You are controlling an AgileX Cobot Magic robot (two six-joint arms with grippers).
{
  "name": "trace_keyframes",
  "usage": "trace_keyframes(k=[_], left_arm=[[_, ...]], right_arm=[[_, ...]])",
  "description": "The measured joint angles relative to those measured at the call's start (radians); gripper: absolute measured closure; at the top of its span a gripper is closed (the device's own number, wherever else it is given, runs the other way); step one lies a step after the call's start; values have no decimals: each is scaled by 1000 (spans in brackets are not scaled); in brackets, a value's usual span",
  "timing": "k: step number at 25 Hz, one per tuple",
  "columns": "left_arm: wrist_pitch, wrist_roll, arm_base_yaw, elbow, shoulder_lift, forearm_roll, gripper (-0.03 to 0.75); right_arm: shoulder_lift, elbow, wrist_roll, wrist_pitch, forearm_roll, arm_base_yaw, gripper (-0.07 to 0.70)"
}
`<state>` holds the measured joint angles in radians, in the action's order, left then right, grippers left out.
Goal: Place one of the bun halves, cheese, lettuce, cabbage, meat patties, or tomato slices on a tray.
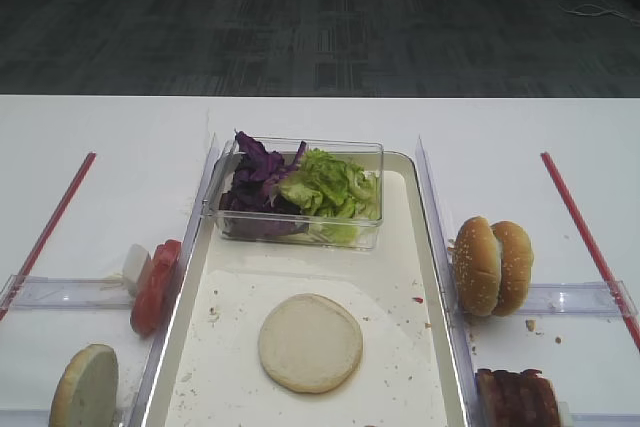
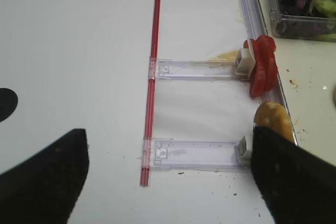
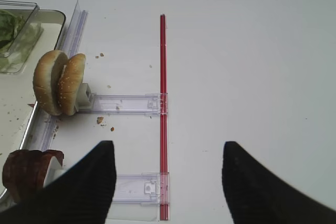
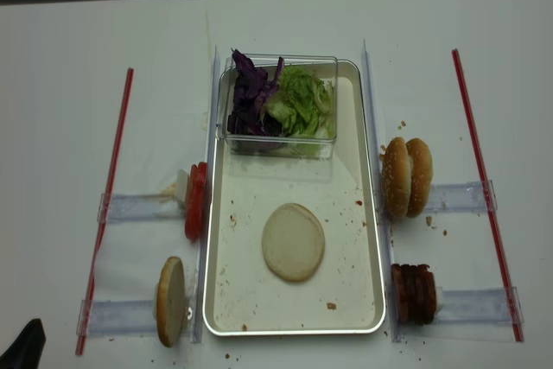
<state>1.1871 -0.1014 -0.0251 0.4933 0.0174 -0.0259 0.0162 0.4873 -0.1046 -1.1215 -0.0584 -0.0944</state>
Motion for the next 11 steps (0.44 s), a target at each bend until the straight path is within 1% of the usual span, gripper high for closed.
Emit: trace_keyframes(k=[11], left_arm=[[0, 0, 0, 0, 0, 0, 102]], right_arm=[[0, 0, 0, 0, 0, 0, 150]])
